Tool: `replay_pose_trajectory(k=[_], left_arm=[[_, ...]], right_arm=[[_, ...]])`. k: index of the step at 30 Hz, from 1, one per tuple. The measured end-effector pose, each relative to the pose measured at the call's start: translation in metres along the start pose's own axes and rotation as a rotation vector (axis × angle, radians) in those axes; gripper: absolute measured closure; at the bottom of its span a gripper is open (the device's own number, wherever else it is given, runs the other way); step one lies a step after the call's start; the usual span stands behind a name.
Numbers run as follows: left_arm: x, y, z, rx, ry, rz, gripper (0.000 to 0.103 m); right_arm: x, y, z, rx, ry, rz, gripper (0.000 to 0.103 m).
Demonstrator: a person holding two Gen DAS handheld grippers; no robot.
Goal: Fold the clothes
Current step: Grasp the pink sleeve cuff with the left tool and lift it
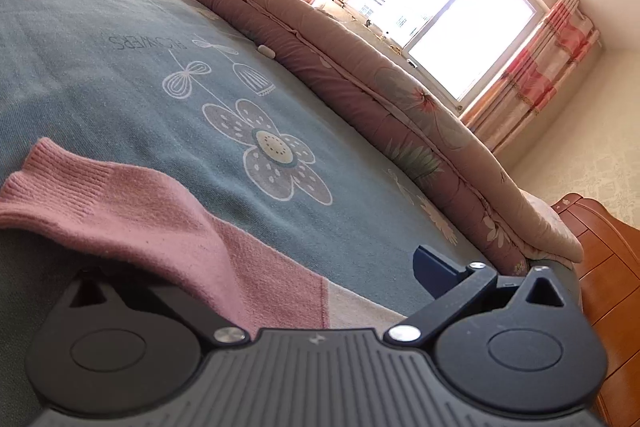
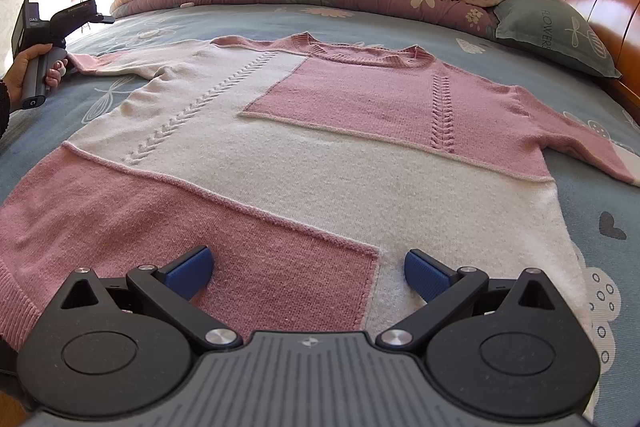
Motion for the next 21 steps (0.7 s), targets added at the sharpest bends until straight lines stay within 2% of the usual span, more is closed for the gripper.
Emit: replay_pose_trajectory(k=[7, 12, 21], left_arm=[[-0.039, -0.001, 0.003, -0.009, 0.082, -0.025, 0.001], [-0.058, 0.002, 0.005, 0.001, 0.093, -0.062, 0.001], [-0.091, 0.004, 0.005, 0.022, 0.142, -0.007, 0.001]], right_arm=[[0.001, 0.0, 0.0, 0.005, 0.007, -0.002, 0.0], [0.001, -0.001, 0.0, 0.008, 0.009, -0.003, 0.0], [0.002, -0.002, 0.002, 0.023, 0.015, -0.002, 0.0]])
Point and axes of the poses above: each gripper's, at about its wrist camera, not at the fingertips, and z roughly against the way its jaws point, x to its left, y to its underside, the point moved 8 cm from there along -z, roughly the way its jaws point, and after that the axes turned 2 degrees about z, right-handed, at the moved point
